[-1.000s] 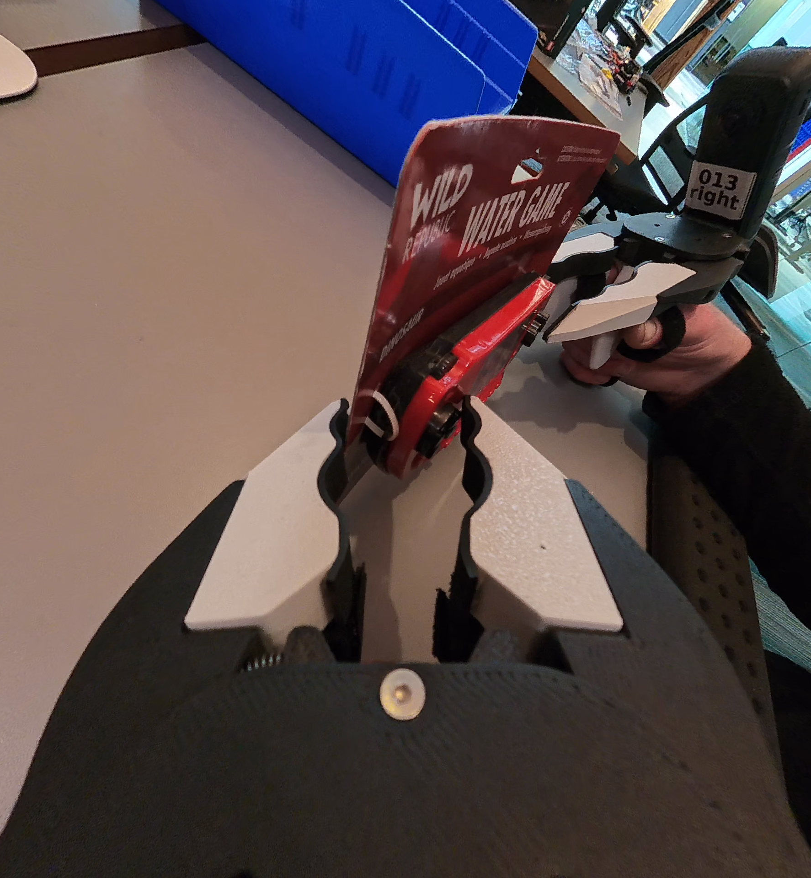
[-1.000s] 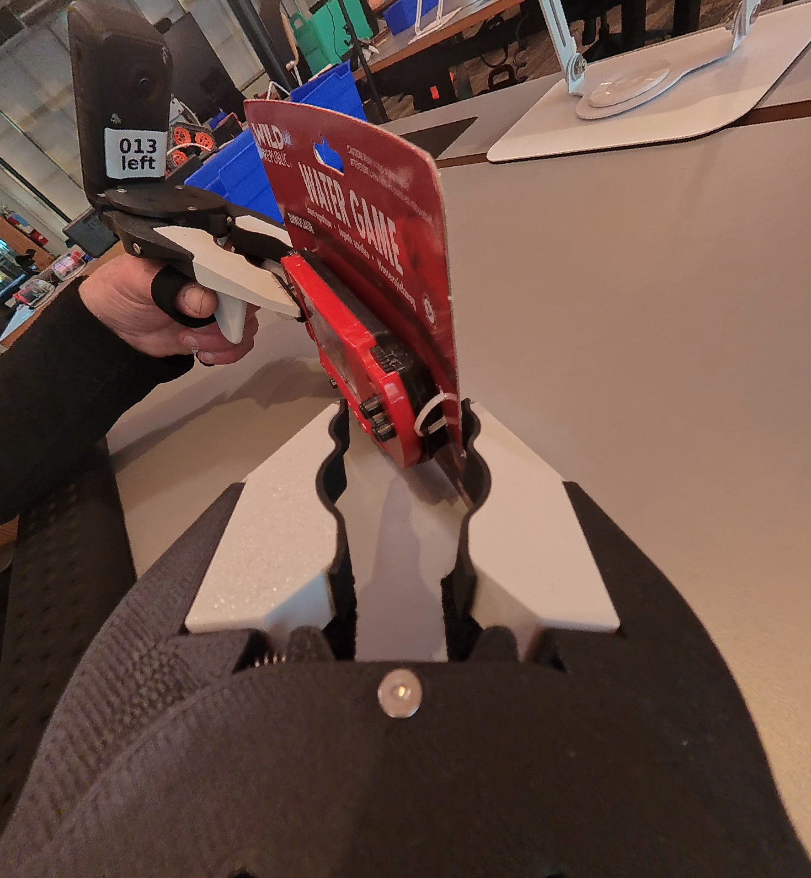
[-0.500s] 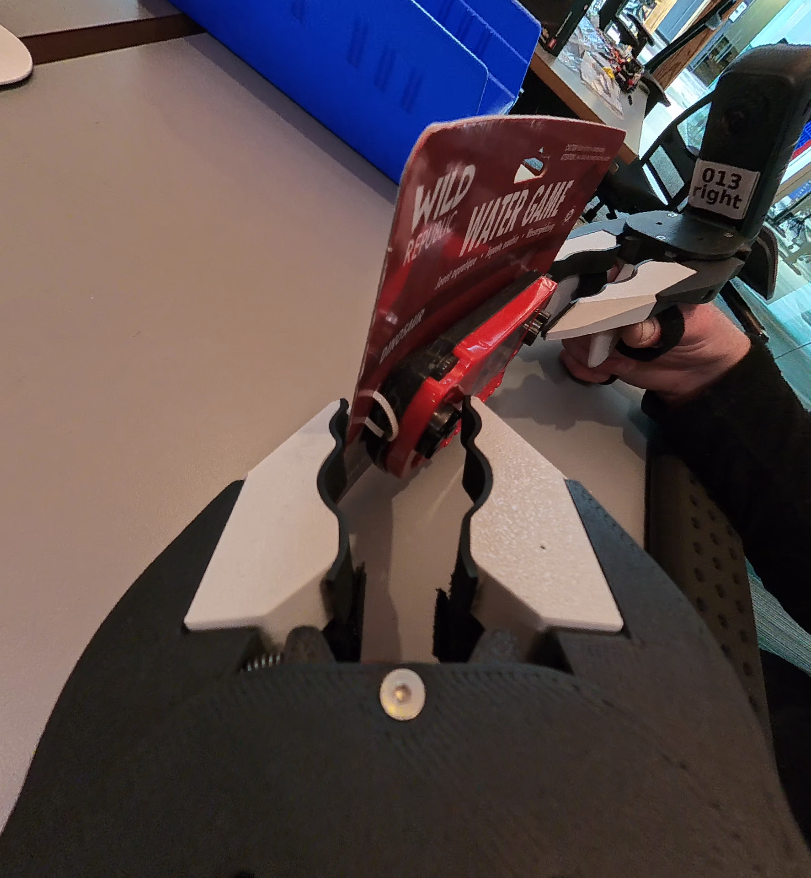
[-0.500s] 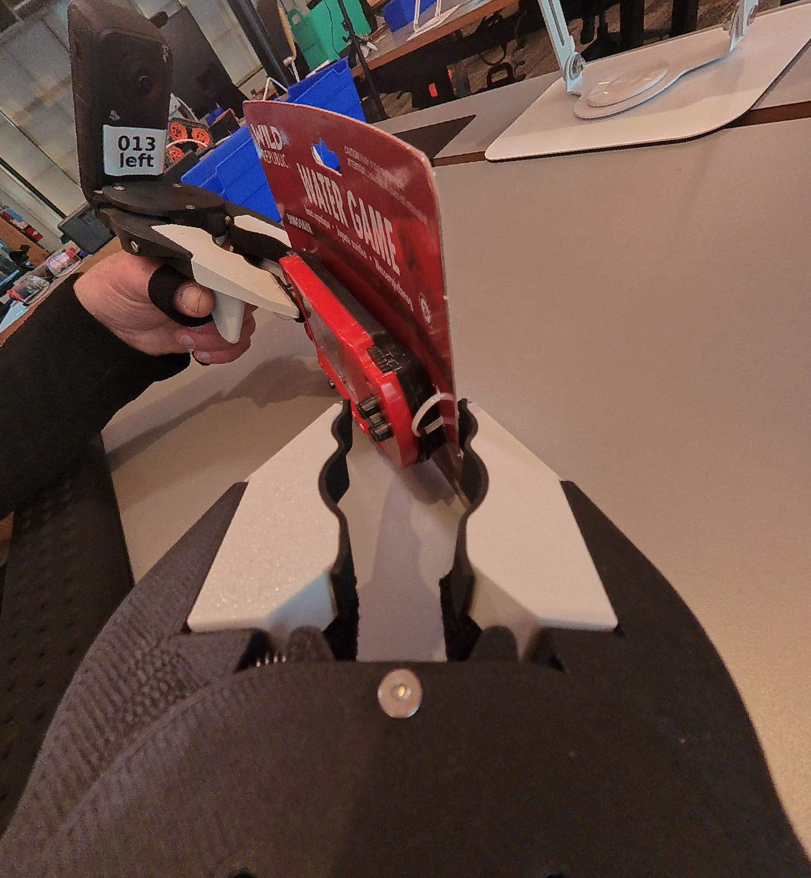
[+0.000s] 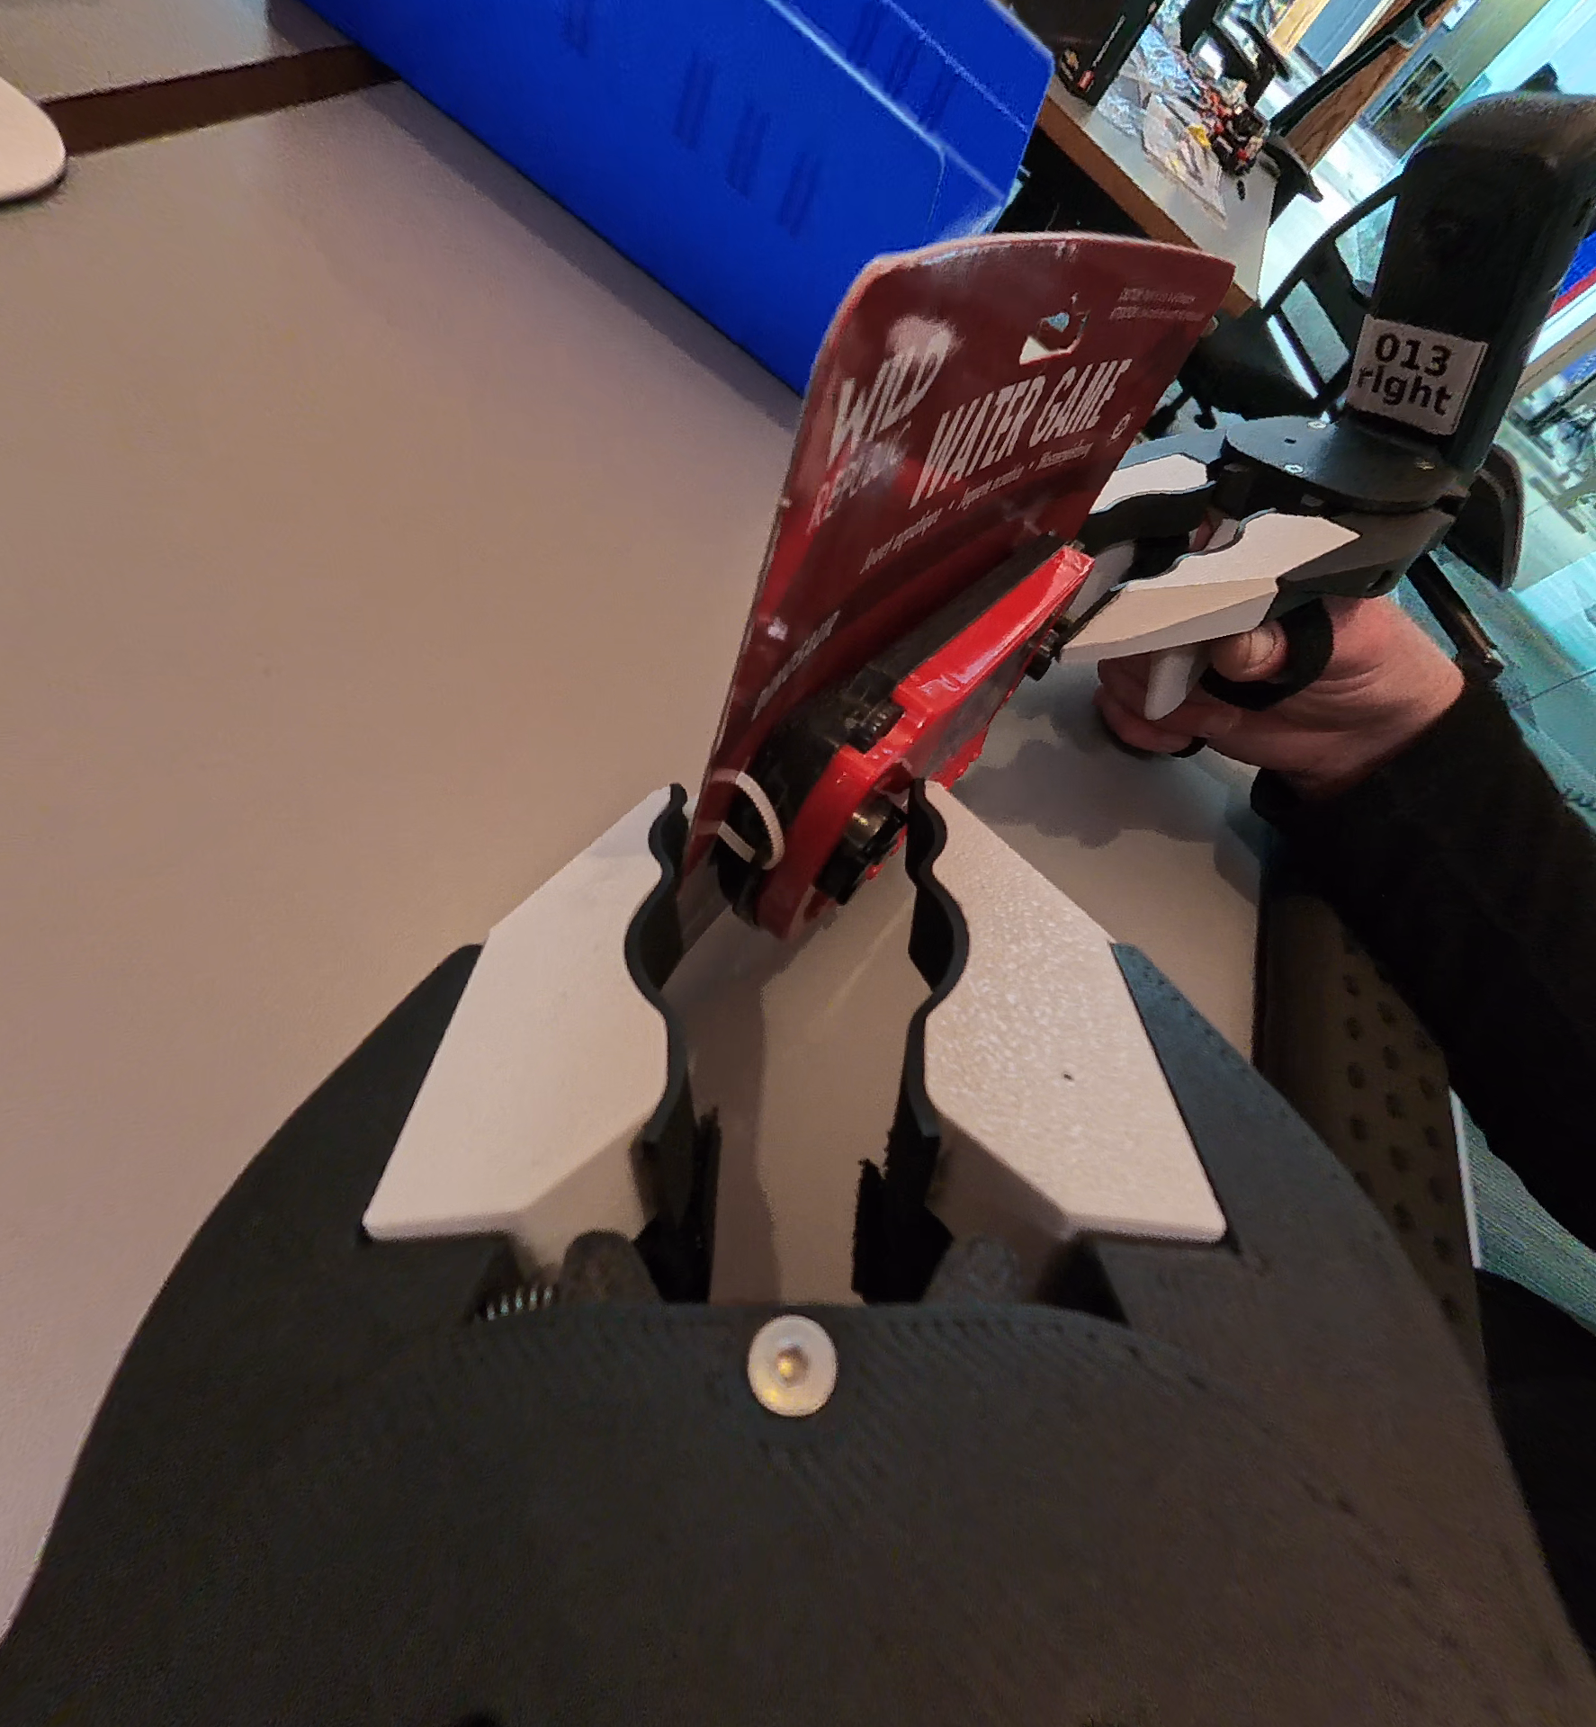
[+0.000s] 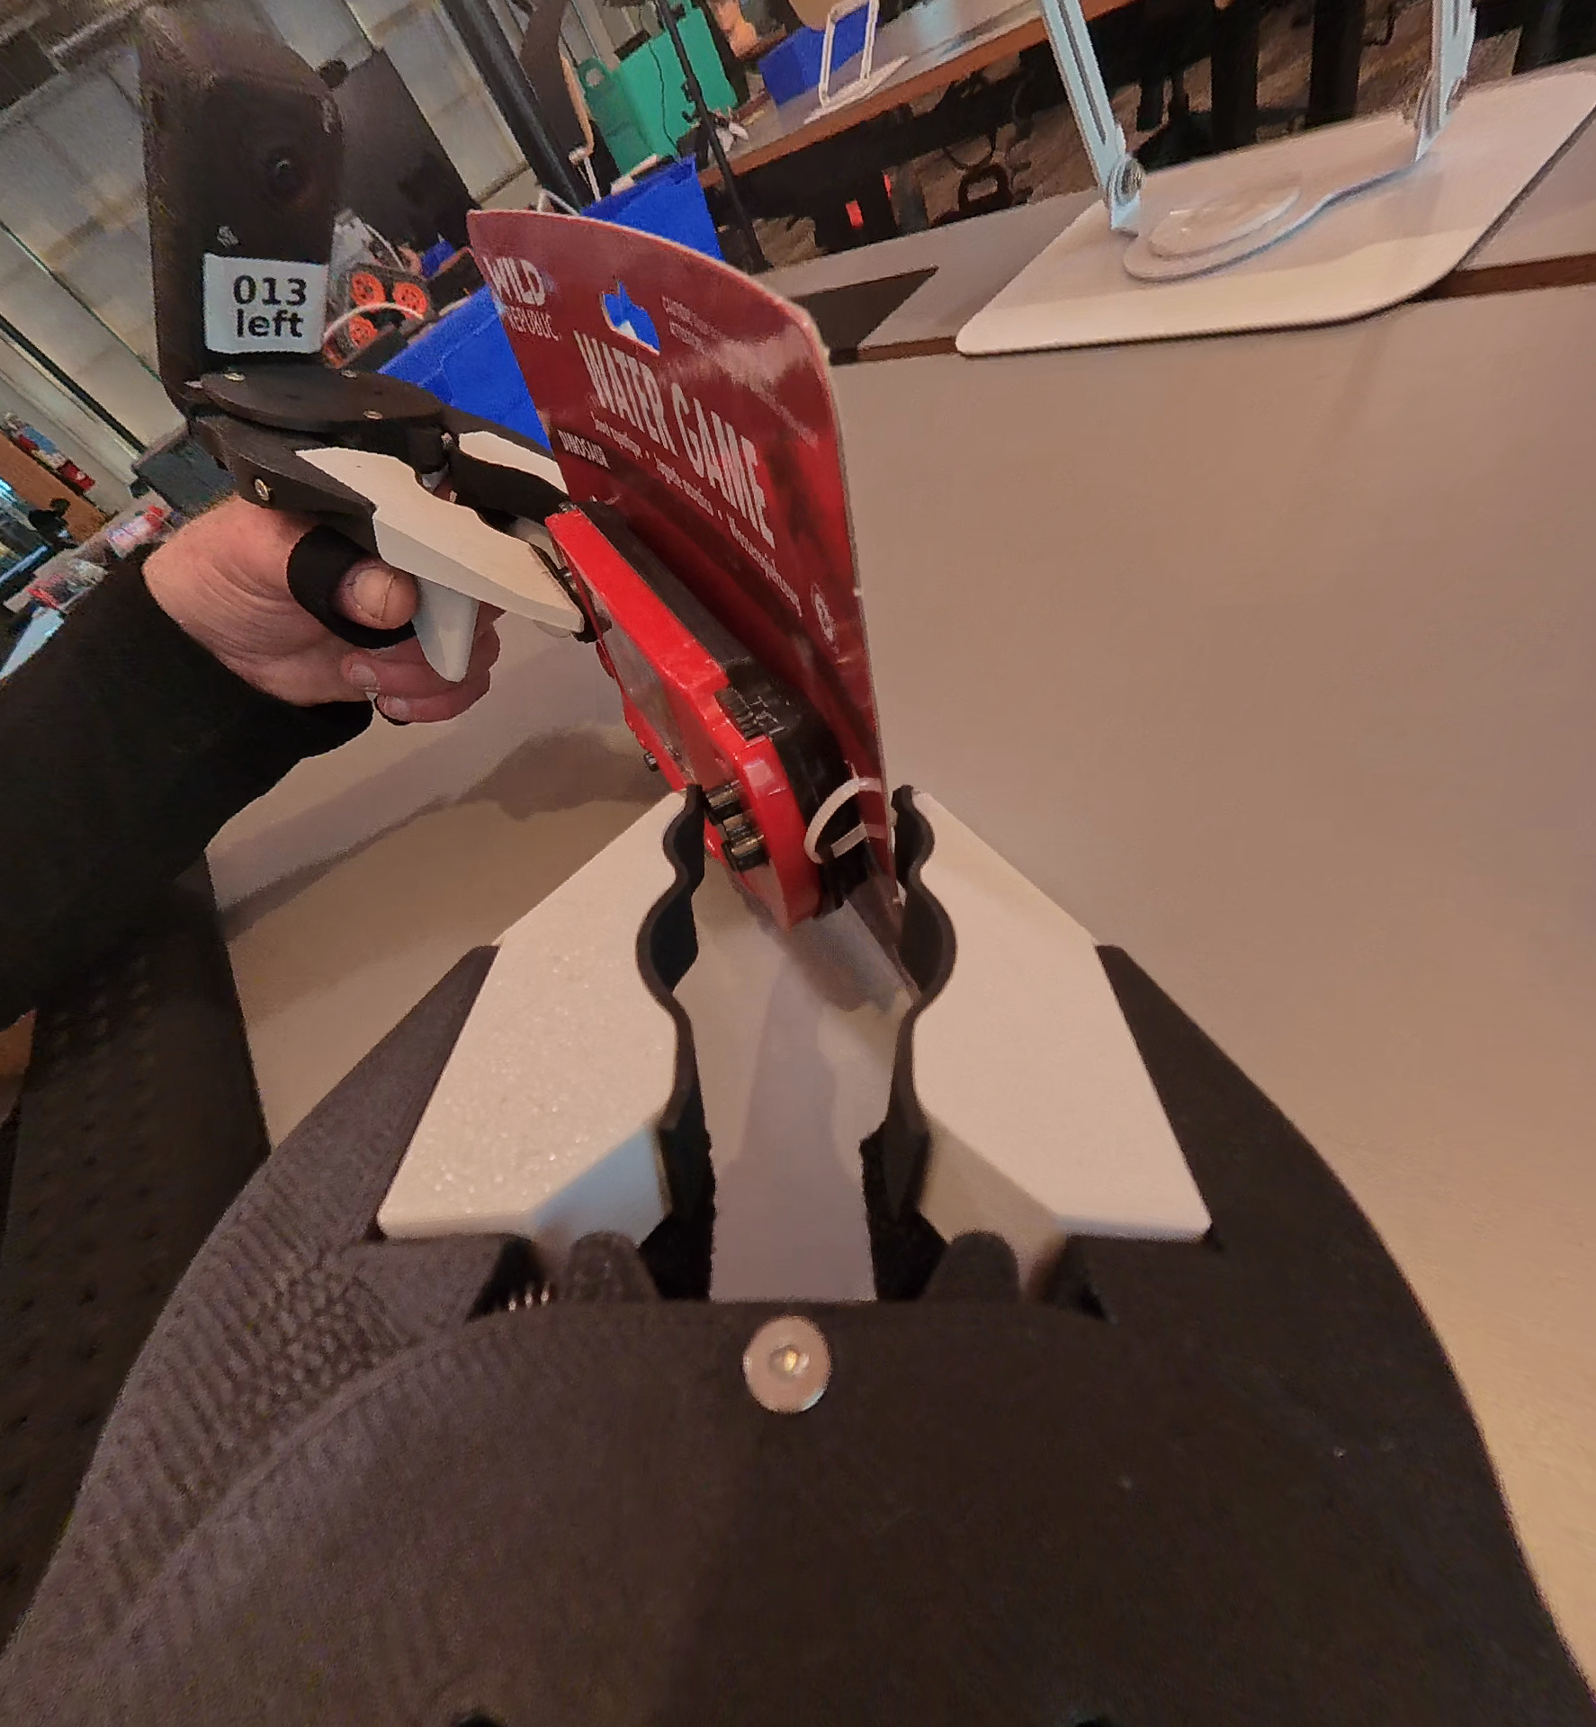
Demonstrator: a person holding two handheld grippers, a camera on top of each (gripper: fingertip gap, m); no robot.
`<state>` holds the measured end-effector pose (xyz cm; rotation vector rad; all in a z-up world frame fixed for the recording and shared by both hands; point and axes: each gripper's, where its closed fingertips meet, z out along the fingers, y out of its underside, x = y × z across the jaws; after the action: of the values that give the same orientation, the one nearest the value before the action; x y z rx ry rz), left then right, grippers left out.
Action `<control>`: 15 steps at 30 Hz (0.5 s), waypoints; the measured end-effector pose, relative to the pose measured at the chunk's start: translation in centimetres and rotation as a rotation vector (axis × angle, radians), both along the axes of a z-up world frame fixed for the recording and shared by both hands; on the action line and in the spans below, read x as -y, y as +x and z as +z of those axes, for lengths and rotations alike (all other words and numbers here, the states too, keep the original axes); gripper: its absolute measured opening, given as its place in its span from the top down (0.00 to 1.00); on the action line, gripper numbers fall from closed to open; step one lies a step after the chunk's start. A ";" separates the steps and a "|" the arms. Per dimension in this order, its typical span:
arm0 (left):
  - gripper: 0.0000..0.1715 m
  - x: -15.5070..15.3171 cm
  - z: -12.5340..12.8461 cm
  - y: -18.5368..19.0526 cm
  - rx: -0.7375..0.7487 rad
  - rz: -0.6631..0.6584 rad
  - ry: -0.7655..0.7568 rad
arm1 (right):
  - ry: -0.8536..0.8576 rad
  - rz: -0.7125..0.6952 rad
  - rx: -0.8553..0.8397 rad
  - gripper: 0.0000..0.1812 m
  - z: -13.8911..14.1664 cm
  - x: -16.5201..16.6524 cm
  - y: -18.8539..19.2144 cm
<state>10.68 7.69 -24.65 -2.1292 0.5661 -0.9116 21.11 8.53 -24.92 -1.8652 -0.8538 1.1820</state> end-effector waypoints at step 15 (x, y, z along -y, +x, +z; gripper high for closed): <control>0.74 -0.9 -2.0 -0.9 0.064 0.013 -0.024 | 0.034 0.009 0.145 0.79 -1.2 -1.2 -1.1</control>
<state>9.75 8.61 -26.68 -2.1142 0.5105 -0.9801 20.01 9.72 -26.11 -1.9393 -0.9565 1.0402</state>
